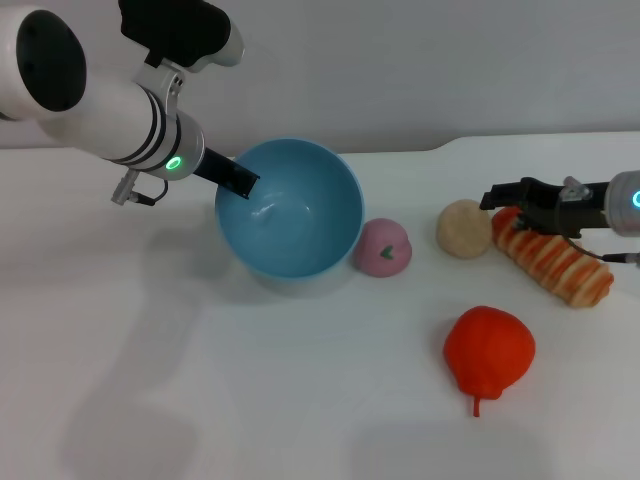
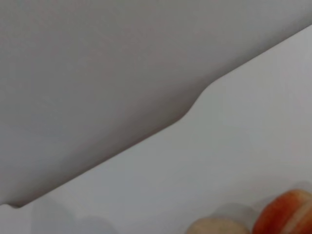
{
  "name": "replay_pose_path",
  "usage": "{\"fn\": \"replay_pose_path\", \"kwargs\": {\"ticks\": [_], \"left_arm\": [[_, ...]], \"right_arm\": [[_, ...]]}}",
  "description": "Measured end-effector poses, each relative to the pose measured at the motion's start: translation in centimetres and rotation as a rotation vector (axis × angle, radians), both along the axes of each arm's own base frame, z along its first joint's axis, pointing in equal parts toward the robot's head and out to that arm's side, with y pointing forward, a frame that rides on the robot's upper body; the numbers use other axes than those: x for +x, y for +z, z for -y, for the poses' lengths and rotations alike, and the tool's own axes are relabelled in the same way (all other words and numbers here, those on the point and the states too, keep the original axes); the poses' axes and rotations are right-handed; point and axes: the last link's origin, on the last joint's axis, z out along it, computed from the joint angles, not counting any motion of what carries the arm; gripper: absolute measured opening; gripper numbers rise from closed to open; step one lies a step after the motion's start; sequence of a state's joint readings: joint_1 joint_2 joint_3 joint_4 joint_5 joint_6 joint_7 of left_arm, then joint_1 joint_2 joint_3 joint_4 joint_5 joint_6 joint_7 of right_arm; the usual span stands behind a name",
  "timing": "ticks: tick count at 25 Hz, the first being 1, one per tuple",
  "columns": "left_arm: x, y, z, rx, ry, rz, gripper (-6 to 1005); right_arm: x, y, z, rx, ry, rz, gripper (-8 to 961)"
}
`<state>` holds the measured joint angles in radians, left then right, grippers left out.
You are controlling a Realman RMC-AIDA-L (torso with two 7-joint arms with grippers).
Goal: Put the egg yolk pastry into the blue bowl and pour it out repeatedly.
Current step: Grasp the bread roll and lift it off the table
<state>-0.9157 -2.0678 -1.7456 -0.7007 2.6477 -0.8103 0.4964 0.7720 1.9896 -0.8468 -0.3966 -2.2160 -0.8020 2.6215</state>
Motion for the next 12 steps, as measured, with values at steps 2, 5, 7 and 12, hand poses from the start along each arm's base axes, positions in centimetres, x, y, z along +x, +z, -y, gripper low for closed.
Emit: {"fn": "replay_pose_path", "kwargs": {"ticks": [2, 5, 7, 12], "left_arm": [[0.0, 0.0, 0.0, 0.001, -0.001, -0.001, -2], [-0.1, -0.1, 0.0, -0.001, -0.003, -0.005, -2], [-0.1, -0.1, 0.0, 0.0, -0.005, -0.005, -1], [0.0, -0.1, 0.0, 0.001, -0.009, -0.006, -1]], "right_arm": [[-0.1, -0.5, 0.1, 0.01, 0.01, -0.007, 567], [-0.3, -1.3, 0.4, 0.024, 0.027, -0.036, 567], [-0.3, -1.8, 0.5, 0.029, 0.032, -0.041, 567], [-0.3, -2.4, 0.5, 0.034, 0.032, -0.028, 567]]}}
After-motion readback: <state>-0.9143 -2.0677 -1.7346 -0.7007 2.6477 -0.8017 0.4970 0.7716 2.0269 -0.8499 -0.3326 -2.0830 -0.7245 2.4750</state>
